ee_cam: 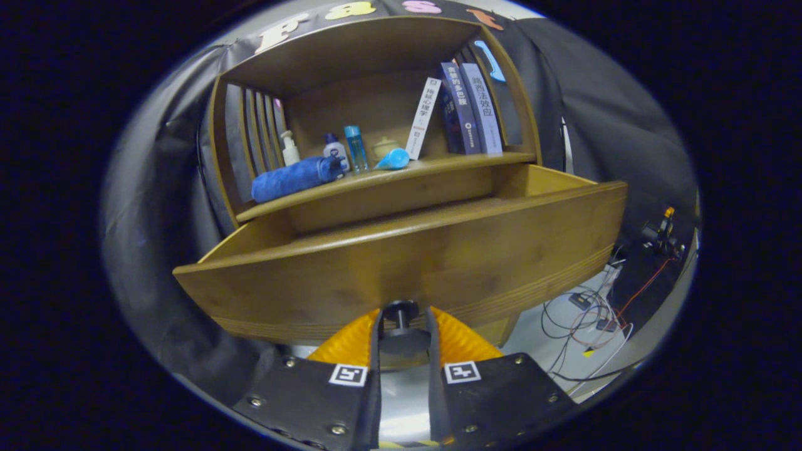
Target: Pull open the drawer, take out the items inside it, and place them on the countertop above the cabinet.
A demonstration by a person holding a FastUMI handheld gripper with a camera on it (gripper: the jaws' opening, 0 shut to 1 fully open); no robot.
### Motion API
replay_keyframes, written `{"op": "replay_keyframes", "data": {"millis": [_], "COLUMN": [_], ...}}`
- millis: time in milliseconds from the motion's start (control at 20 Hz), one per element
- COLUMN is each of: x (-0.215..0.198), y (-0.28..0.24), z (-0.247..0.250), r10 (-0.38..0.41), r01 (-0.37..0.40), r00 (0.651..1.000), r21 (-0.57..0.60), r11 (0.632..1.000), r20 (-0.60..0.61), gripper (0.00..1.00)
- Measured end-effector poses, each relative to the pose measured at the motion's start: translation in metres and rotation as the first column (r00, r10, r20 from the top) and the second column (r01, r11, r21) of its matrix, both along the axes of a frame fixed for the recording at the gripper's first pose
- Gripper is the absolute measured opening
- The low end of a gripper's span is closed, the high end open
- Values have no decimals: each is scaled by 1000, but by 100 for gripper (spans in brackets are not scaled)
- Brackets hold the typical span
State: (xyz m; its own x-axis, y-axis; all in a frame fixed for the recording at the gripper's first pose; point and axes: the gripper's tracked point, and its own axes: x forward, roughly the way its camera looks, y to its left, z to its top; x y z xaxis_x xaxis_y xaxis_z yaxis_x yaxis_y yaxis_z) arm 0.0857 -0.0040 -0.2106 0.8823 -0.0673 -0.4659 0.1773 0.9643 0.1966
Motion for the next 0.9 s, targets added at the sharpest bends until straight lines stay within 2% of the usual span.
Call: {"op": "replay_keyframes", "data": {"millis": [200, 450, 700, 900], "x": [-18, -19, -23, -27], "y": [1, 0, 4, 11], "z": [-1, -2, 0, 39], "r10": [-29, -41, -32, -46], "r01": [29, 41, 32, 34], "r00": [999, 999, 999, 988], "r21": [-2, 30, 46, 82], "r11": [1000, 999, 998, 996], "r20": [-19, -6, 16, 148], "gripper": [31, 30, 44, 57]}}
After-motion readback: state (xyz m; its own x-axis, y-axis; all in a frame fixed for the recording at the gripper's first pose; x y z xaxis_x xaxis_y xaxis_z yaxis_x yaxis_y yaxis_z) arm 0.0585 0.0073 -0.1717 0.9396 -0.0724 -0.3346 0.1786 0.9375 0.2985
